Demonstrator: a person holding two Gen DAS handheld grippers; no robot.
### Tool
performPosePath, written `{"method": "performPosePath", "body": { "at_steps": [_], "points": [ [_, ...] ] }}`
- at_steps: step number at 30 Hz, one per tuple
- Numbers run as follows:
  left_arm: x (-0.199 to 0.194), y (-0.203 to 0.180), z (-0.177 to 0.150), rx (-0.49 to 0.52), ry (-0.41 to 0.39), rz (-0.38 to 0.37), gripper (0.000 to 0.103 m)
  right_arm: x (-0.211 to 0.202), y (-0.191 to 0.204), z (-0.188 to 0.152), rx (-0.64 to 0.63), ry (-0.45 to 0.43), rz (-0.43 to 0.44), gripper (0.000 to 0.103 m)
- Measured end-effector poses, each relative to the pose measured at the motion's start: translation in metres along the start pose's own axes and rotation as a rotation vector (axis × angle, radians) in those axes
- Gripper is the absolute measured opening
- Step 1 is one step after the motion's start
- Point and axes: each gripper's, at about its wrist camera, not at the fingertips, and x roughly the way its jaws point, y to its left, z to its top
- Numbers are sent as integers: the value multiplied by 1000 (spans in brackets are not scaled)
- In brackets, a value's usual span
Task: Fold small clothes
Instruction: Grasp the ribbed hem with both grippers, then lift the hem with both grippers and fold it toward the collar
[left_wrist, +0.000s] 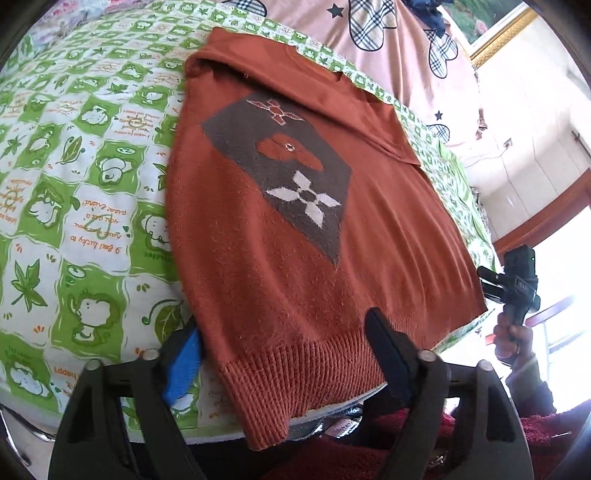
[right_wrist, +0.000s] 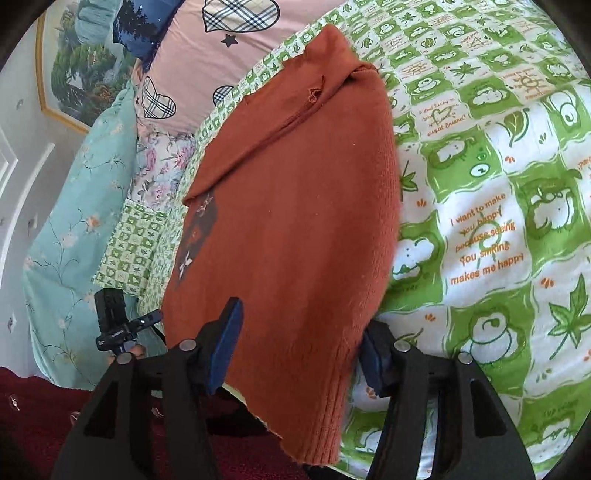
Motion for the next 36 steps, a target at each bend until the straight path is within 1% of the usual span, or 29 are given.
{"method": "performPosePath", "body": {
  "at_steps": [1,2,3,4,5,6,8,9,11,13,15,17,20,23,26,28,30,33,36],
  "points": [
    [0,2,1,-3,1,-2,62,1,0,-3,-3,14,-20,39],
    [-1,4,0,-10,3,-5,52,3,-1,-5,-5,31,-48,19],
    [-2,8,-2,-20,2,-13,43,2,-3,-4,-3,37,-63,8],
    [-2,12,-3,-22,-3,-20,39,-1,-2,-6,-5,25,-58,8],
    [-1,16,-1,-32,-5,-27,31,-4,2,-8,-17,12,-57,8],
    [-1,19,-1,-41,-6,-31,20,-7,5,-10,-28,7,-66,7],
    [-5,24,-3,-59,-6,-46,9,-11,8,-13,-30,-10,-68,7],
    [-9,26,-6,-62,-16,-56,8,-13,6,-14,-20,-22,-59,7],
    [-17,23,-11,-44,-47,-35,6,-18,2,-12,6,-54,-21,7],
    [-23,19,-10,-46,-69,-30,6,-26,2,-9,21,-95,23,7],
    [-32,16,-6,-61,-102,-61,6,-33,7,-3,22,-132,59,7],
    [-42,13,1,-68,-139,-87,6,-39,15,5,11,-155,76,7],
    [-54,8,15,-69,-181,-106,6,-46,30,22,-13,-197,85,7],
    [-62,2,37,-69,-224,-120,6,-51,44,50,-33,-261,98,7],
    [-71,-4,68,-50,-293,-124,6,-48,53,85,-45,-319,111,7],
    [-72,-5,96,-49,-347,-139,6,-41,56,110,-46,-345,96,7],
    [-70,-5,125,-57,-385,-133,6,-29,58,142,-53,-359,45,7],
    [-59,-3,170,-59,-433,-97,6,-8,54,187,-46,-354,-34,7],
    [-43,3,214,-74,-452,-78,6,10,45,230,-33,-347,-65,7]
  ]
}}
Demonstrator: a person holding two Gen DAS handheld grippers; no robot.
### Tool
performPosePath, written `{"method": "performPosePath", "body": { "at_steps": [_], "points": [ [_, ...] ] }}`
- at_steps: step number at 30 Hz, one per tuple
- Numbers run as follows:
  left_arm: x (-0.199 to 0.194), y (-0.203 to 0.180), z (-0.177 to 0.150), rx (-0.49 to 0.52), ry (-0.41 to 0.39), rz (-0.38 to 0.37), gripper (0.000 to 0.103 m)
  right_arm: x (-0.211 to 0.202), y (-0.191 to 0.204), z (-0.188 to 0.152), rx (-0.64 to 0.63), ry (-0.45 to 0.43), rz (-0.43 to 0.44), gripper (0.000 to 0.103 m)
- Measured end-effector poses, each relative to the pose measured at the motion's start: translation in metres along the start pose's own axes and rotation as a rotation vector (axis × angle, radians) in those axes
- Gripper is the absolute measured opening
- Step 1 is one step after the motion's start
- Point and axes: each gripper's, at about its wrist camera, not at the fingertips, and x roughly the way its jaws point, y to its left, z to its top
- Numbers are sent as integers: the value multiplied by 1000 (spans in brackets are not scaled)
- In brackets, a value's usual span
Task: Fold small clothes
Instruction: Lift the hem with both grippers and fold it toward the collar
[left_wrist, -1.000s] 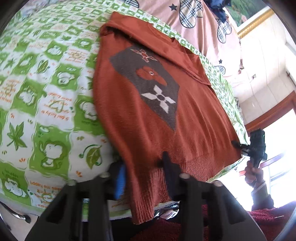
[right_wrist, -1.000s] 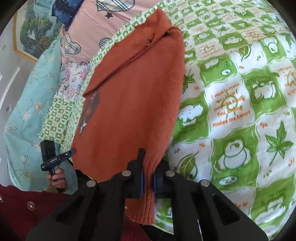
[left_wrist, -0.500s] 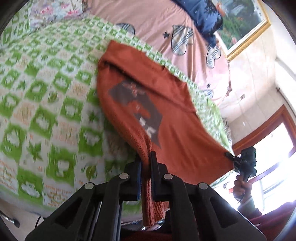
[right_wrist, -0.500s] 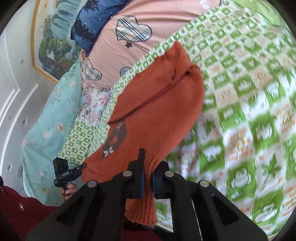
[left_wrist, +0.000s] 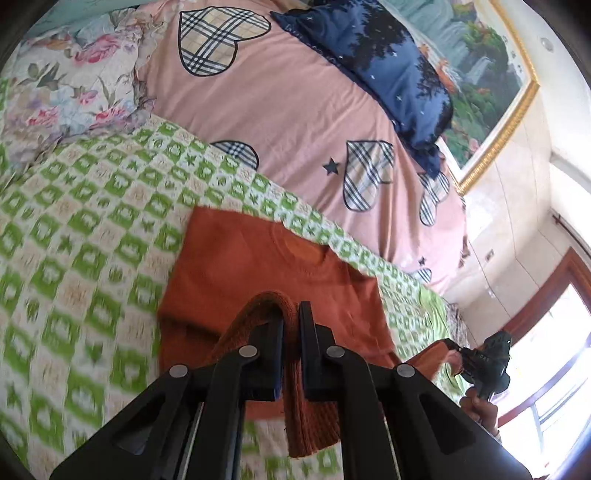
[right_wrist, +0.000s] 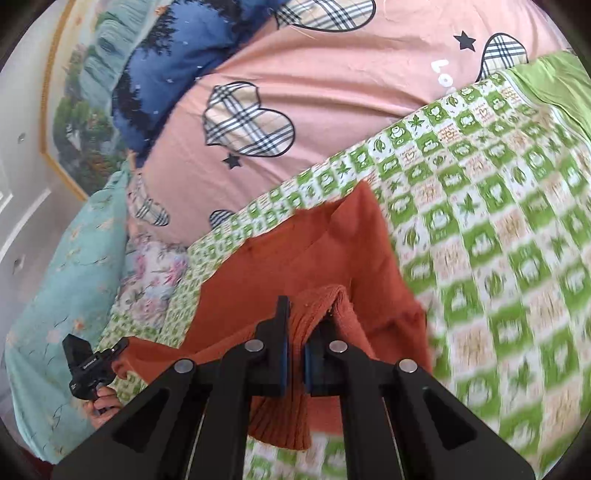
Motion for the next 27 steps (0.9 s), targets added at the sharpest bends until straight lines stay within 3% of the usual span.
{"method": "performPosePath", "body": {
  "at_steps": [7,12,16,18,21,23,25,27],
  "points": [
    [80,27,50,-9,25,75,5,78,-23,51,16,53,-65,7],
    [131,60,64,-32,62,148,5,134,-48,51,27,150,-154,8],
    [171,96,57,-78,149,203,6,136,-62,44,76,163,-146,9],
    [178,109,49,-109,193,200,7,118,-60,41,74,130,-163,16],
    [160,106,35,-110,182,170,17,88,-46,31,18,73,-203,32],
    [143,91,21,-76,183,151,23,77,-23,16,-71,78,-162,33],
    [134,70,0,-34,211,113,30,87,0,-4,-184,164,-103,33],
    [141,49,-23,16,278,90,36,113,23,-30,-335,319,-83,33]
  ]
}}
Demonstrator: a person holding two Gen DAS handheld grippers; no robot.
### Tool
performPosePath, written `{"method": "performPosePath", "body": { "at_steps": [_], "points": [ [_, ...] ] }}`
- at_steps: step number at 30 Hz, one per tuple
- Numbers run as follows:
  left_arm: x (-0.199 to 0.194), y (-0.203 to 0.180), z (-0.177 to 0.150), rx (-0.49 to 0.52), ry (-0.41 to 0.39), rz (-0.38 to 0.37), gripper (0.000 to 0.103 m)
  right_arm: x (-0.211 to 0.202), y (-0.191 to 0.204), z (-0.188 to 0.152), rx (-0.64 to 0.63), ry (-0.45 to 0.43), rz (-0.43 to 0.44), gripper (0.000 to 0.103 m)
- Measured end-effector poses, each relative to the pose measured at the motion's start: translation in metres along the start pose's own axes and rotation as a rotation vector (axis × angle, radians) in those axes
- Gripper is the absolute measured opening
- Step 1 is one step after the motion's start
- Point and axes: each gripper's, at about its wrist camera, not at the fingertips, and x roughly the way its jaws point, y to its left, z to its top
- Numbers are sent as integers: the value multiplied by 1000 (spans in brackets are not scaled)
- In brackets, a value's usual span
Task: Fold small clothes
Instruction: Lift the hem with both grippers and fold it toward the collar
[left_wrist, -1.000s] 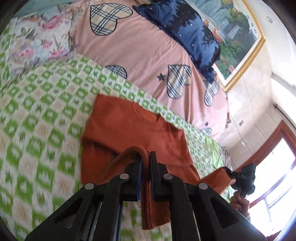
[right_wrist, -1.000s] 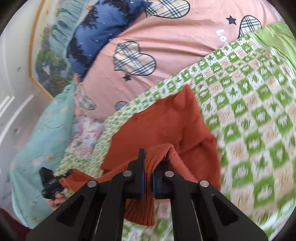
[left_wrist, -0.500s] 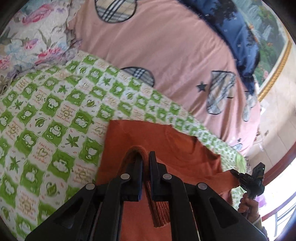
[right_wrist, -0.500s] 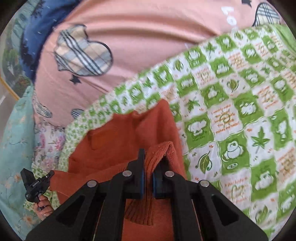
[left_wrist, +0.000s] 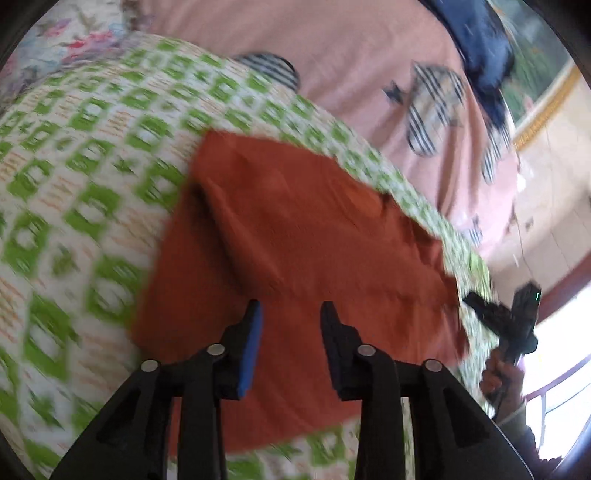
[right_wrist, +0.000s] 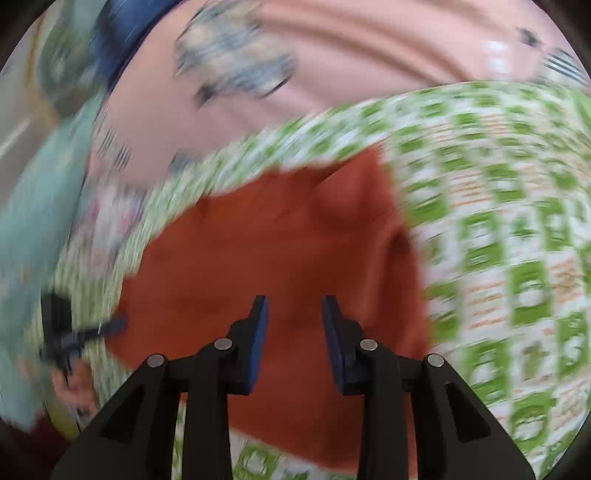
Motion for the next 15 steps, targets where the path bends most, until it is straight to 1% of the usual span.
{"method": "performPosePath", "body": {
  "at_steps": [1,2,3,4,5,6,7,8,9,11,12,14,15],
  "points": [
    [10,-10,-7,25,39,-1,36,12,8,-2,-46,51,5,33],
    [25,-19,-12,50,80,15,36,23,13,-4,-86,94,1,33],
    [35,-24,-13,68,97,40,36,32,15,-3,-120,117,-25,33],
    [44,-28,-10,84,105,73,36,37,13,2,-148,119,-76,33],
    [48,-29,-4,86,106,77,36,40,10,9,-165,111,-121,32],
    [51,-29,6,84,99,68,36,41,3,22,-171,87,-180,32],
    [53,-28,17,81,91,79,35,41,-3,32,-163,65,-218,32],
    [56,-24,31,76,85,104,34,40,-12,44,-143,33,-261,32],
    [60,-20,48,66,74,128,33,35,-26,61,-97,-19,-308,32],
    [62,-12,77,51,35,178,33,26,-46,82,-4,-89,-326,32],
    [62,-8,94,49,8,205,33,17,-58,92,53,-141,-326,32],
    [60,-1,120,38,-46,254,33,3,-68,101,111,-212,-334,33],
    [55,3,132,27,-77,274,34,-3,-72,104,135,-241,-353,34]
  ]
}}
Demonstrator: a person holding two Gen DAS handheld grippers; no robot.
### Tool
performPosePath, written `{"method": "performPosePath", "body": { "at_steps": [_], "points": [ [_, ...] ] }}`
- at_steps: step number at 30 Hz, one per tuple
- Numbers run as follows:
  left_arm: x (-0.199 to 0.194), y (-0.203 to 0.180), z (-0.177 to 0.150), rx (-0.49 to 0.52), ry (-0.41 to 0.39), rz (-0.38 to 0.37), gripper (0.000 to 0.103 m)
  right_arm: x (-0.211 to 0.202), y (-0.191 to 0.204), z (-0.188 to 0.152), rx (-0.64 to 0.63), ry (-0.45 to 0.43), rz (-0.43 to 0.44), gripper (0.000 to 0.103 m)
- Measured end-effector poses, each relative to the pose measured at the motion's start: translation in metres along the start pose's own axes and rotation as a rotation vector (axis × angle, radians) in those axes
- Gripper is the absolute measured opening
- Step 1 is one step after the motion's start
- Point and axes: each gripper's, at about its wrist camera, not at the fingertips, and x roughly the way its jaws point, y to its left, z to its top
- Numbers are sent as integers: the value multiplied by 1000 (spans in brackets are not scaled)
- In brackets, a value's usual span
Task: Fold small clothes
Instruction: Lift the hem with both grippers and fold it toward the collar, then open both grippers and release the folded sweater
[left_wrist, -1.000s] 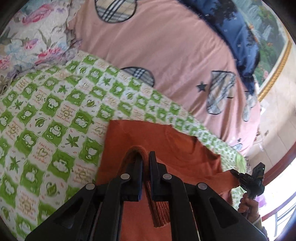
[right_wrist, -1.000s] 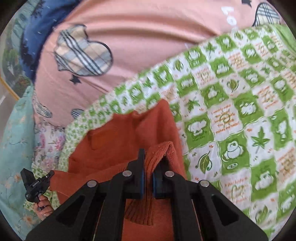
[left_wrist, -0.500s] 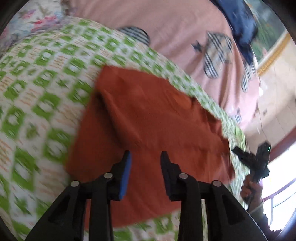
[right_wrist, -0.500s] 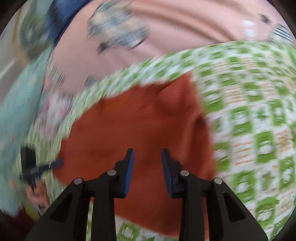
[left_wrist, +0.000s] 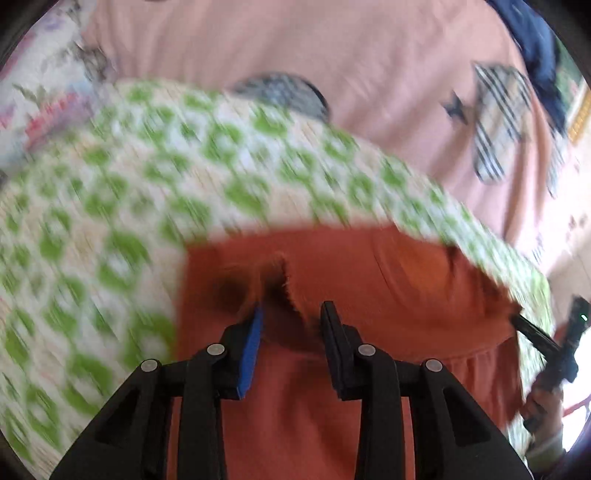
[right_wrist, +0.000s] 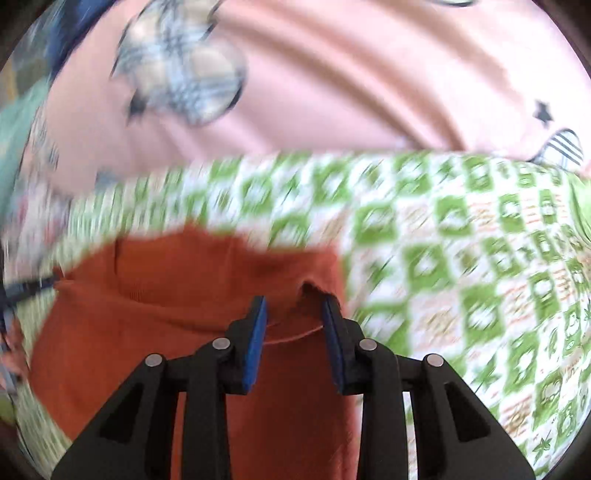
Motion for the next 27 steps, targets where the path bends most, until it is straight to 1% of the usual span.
{"method": "performPosePath", "body": {
  "at_steps": [1,2,3,4,5,7,9,10,14,16,18,21,24,27],
  "points": [
    [-3,5,7,-11,-26,25,37,-6,-5,2,30,-25,-11,35],
    [-6,9,14,-27,-54,69,49,-12,-9,1,51,-36,-1,35],
    [-10,18,20,-50,-75,110,53,-17,-12,-2,62,-38,14,35],
    [-15,26,20,-73,-83,109,53,-22,-10,-7,62,-38,21,35],
    [-19,32,17,-94,-82,87,54,-28,-8,-13,57,-33,25,35],
    [-30,40,3,-127,-74,42,54,-34,-1,-30,49,-7,48,35],
    [-43,38,-23,-130,-70,13,54,-43,3,-50,47,16,76,35],
    [-50,36,-36,-129,-67,-3,54,-43,17,-60,44,25,91,35],
    [-80,25,-95,-139,-51,-91,54,-57,31,-103,50,68,144,35],
    [-93,18,-125,-152,-41,-131,57,-64,38,-123,58,87,173,35],
    [-99,12,-150,-170,-26,-156,62,-70,44,-139,64,105,189,35],
    [-99,6,-179,-186,27,-171,63,-80,50,-159,82,124,210,35],
    [-98,3,-205,-212,61,-184,63,-87,54,-175,111,135,232,36],
    [-96,8,-224,-258,63,-165,63,-92,55,-182,134,138,247,36]
  ]
}}
